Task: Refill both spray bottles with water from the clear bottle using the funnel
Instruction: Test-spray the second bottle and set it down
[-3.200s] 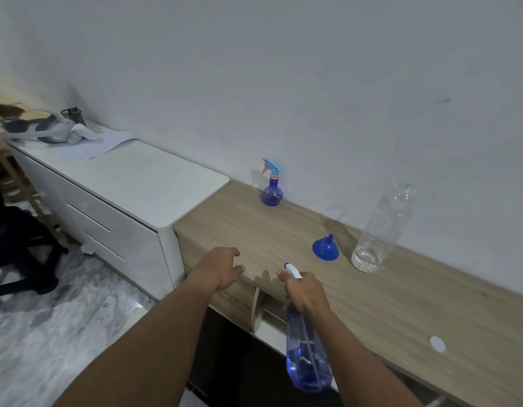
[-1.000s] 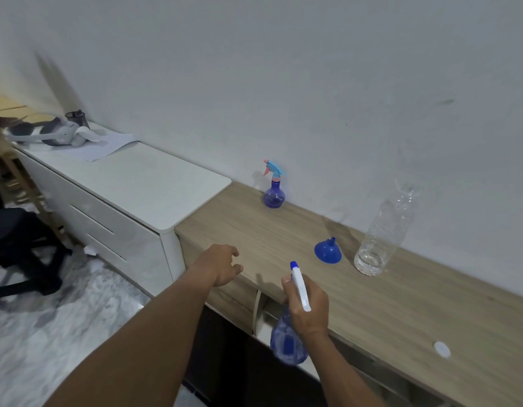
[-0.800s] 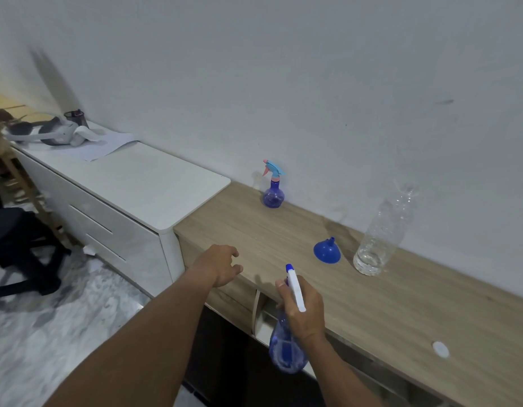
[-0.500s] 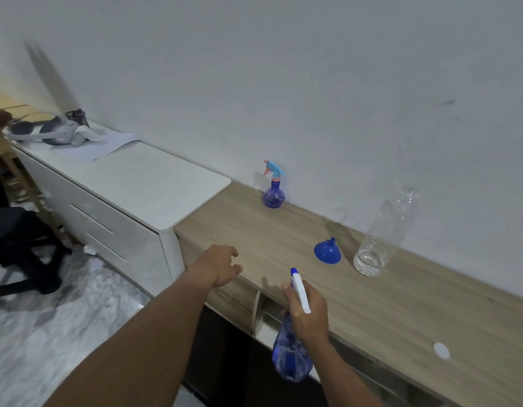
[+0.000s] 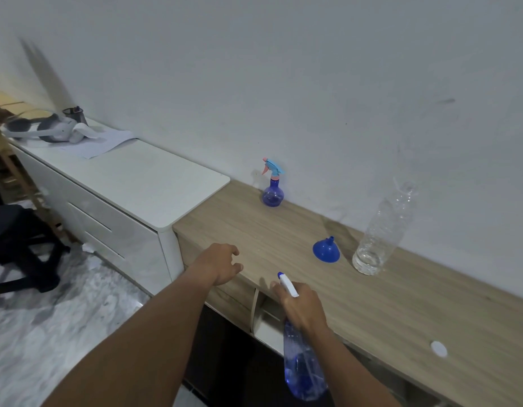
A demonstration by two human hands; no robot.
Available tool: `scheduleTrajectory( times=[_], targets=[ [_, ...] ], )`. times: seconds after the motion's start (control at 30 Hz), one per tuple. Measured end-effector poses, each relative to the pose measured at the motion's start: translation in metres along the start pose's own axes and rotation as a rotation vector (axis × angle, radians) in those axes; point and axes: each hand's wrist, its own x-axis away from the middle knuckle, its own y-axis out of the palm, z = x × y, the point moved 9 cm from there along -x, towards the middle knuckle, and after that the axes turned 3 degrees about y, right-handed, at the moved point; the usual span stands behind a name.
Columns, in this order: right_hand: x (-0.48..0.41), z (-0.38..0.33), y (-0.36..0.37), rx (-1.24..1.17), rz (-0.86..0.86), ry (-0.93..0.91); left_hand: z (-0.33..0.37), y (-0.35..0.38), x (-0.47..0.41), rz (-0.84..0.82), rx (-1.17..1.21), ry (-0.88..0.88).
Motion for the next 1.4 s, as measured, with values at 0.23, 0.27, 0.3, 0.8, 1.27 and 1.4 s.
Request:
scheduleTrajectory(
  times=[0.23,0.27,0.3,0.8,1.27,1.4],
  targets=[
    [-0.012,-0.006,-0.007,-0.036,-0.007,0.085,0.0,-0.002,0.0,0.003,-0.008,-0.004],
    [-0.013,-0.007,-0.008,-0.051,-0.007,0.091,0.0,-0.002,0.001,0.001,-0.008,-0.005],
    [-0.014,-0.009,-0.01,-0.062,-0.006,0.101,0.0,-0.002,0.001,0.001,-0.009,-0.006],
    [0.003,0.005,-0.008,-0.207,0.164,-0.127,-0.007,0.008,0.005,-0.017,0.016,-0.022],
    [-0.007,0.007,-0.005,-0.018,0.091,-0.025,-0.005,0.011,0.003,-0.015,0.043,-0.026],
    [-0.007,0.003,-0.005,0.006,0.059,0.006,-0.003,0.01,0.002,-0.018,0.047,-0.022]
  ],
)
